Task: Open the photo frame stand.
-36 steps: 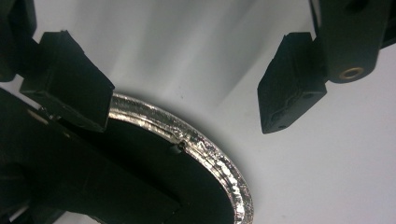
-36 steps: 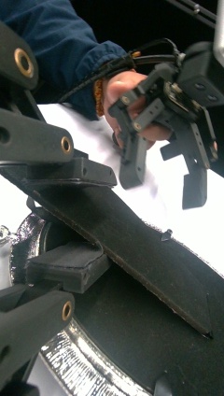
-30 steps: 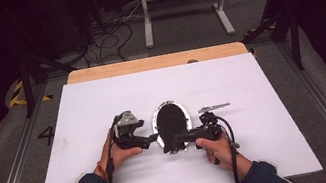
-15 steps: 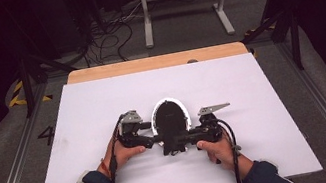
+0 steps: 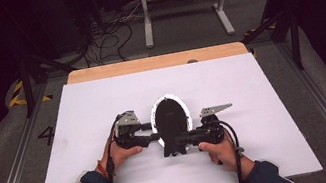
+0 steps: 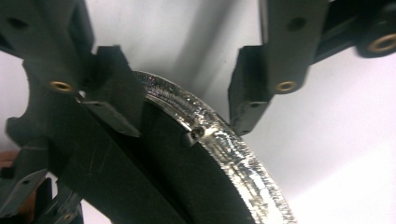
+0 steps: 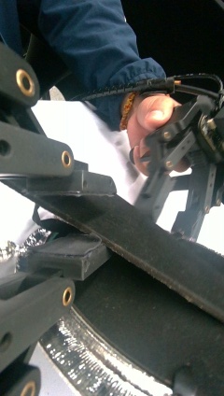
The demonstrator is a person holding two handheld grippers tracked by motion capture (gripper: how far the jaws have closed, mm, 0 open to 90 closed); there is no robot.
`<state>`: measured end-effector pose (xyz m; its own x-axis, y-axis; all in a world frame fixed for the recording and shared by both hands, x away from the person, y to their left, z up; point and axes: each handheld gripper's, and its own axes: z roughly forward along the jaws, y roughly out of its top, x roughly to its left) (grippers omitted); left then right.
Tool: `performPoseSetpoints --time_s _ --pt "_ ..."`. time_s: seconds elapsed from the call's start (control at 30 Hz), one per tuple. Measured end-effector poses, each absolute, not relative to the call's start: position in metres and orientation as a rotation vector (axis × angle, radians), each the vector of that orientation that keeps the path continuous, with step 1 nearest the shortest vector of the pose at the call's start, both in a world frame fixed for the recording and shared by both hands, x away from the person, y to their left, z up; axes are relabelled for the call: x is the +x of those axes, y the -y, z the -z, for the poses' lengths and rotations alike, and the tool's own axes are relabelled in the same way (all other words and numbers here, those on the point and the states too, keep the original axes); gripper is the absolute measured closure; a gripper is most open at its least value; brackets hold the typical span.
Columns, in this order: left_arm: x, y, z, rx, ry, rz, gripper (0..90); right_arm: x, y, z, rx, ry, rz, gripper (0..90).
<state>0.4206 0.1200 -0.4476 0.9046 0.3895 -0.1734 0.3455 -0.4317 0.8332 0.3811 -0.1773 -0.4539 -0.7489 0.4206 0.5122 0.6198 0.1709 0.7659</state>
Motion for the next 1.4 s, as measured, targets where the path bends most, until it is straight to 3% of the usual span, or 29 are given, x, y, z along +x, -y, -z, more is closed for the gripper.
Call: performPoseSetpoints --time_s 0.17,0.37,0.67,0.9,1.23,1.4 --pt "0.418 -0.123 0.442 2.03 -0.502 -0.078 58.3 0.382 0.18 0.454 -1.041 2.249 1.622 72.8" --pt "0.415 -0.122 0.442 1.956 -0.474 0.003 60.3 0.382 0.18 0.454 -1.052 2.257 1.618 73.9" --pt "0.411 -0.115 0.44 2.002 -0.471 -0.062 63.5 0.38 0.178 0.452 -1.048 2.286 1.617 75.6" --pt "0.404 -0.108 0.436 2.046 -0.464 -0.17 59.7 0.38 0.179 0.451 -1.053 2.298 1.615 75.6" --pt "0.396 -0.101 0.429 2.065 -0.436 -0.347 60.8 0.377 0.179 0.444 -1.034 2.321 1.634 76.3" --pt "0.4 -0.1 0.43 2.035 -0.448 -0.376 64.5 0.377 0.179 0.438 -1.023 2.359 1.636 76.3"
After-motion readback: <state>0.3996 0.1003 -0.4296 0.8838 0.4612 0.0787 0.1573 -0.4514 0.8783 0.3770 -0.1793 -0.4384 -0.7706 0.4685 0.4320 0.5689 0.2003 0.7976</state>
